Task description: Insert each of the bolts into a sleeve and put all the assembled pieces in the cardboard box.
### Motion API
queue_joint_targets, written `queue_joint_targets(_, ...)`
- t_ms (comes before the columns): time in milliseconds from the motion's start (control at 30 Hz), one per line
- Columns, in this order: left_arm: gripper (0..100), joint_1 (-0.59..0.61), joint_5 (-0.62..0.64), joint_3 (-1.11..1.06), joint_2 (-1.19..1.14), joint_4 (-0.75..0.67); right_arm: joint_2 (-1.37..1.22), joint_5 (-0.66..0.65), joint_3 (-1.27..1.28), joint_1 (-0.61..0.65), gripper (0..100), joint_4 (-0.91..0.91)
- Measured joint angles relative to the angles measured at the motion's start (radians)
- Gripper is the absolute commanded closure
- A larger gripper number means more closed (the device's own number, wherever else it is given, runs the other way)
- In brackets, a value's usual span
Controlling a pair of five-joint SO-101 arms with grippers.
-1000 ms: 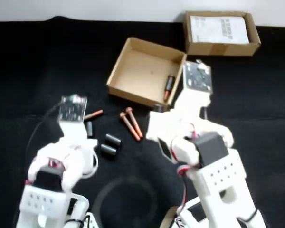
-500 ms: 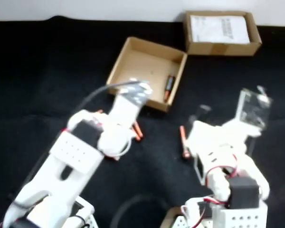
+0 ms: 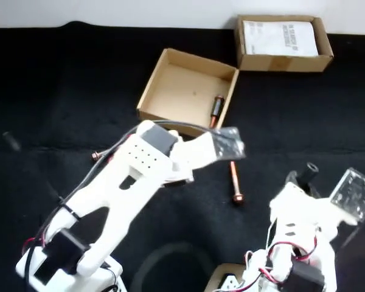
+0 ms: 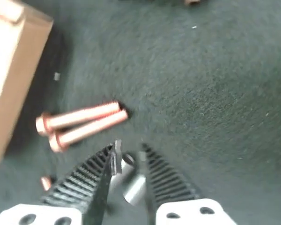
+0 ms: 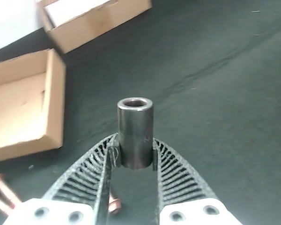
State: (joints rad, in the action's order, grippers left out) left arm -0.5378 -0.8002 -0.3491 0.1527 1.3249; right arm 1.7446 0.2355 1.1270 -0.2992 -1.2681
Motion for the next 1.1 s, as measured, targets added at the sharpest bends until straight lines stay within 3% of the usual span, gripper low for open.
queue_joint_targets(133,84,-0.038,-0.153,0.006,-0.017,-0.068,0.064,-0.018,0.037,-0.089,99.2,0.0)
queue_joint_targets(367,85,-0.127,-0.226,0.006,-0.052,-0.272,0.068,-0.054,0.038,-0.244,99.2,0.0)
queue_joint_targets(633,85,-0.218,-0.425,-0.075,-0.06,-0.465,0.069,-0.104,0.049,-0.374,99.2,0.0)
queue_joint_targets(833,84,-0.249,-0.497,-0.206,-0.196,-0.741,0.072,-0.152,0.051,-0.437,99.2,0.0)
queue_joint_targets(1100,84,-0.249,-0.508,-0.212,-0.331,-1.077,0.072,-0.19,0.069,-0.482,99.2,0.0)
